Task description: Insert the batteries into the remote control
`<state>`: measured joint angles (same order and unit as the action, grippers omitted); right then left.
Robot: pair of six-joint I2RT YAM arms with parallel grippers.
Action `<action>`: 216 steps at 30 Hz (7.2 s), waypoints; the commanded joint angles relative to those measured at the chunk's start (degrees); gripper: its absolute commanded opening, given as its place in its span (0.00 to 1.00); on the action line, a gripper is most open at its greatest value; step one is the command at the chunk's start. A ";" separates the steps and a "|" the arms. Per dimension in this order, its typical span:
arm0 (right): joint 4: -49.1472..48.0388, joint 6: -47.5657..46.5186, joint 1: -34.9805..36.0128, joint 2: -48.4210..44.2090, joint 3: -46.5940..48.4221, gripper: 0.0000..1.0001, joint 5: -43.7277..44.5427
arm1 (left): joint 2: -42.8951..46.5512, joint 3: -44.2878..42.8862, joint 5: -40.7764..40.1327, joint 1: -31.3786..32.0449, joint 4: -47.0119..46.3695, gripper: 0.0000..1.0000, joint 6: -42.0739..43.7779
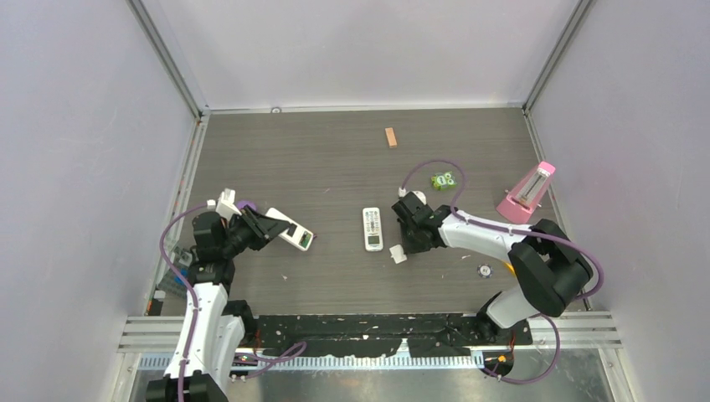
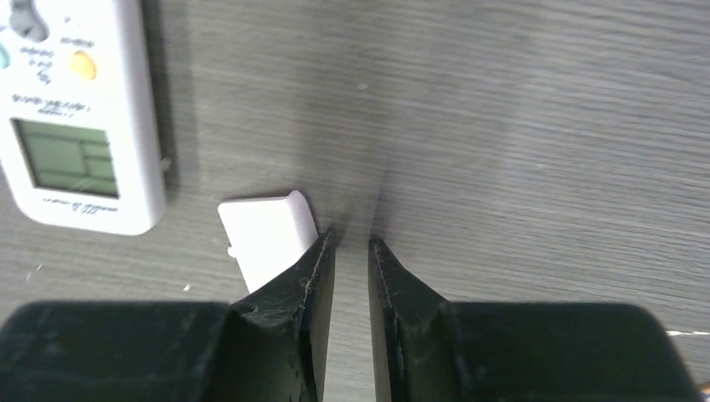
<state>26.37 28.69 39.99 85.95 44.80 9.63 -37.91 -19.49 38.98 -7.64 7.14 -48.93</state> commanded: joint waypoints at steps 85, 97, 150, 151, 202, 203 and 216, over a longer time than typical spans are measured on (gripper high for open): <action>-6.27 -28.46 14.93 -19.94 9.77 0.37 -20.62 | 2.35 6.24 3.23 7.93 -27.04 0.00 -7.78; -12.89 -20.16 25.28 -13.57 13.67 0.38 -3.72 | 4.53 5.43 -2.73 18.85 -30.67 0.00 -7.67; -0.45 -22.71 28.28 0.54 27.42 0.38 0.11 | 6.42 1.85 -3.63 19.77 -20.95 0.00 0.47; -0.40 -22.67 28.30 0.95 27.77 0.38 0.30 | 6.46 1.81 -3.65 19.77 -20.89 0.00 0.56; 5.53 -19.25 28.57 11.66 37.81 0.40 4.61 | 4.86 1.83 0.66 19.81 -22.49 0.00 -7.80; 5.82 -19.14 28.57 11.85 38.19 0.41 4.28 | 4.71 2.01 1.00 19.77 -23.22 0.00 -8.75; 9.92 -18.88 27.17 15.67 43.24 0.43 1.78 | 4.55 3.04 4.59 19.79 -26.53 0.00 -15.87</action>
<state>40.32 8.93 67.70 98.89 84.60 11.64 -34.65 -14.96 34.63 11.16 -10.87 -55.55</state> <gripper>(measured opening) 0.562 0.232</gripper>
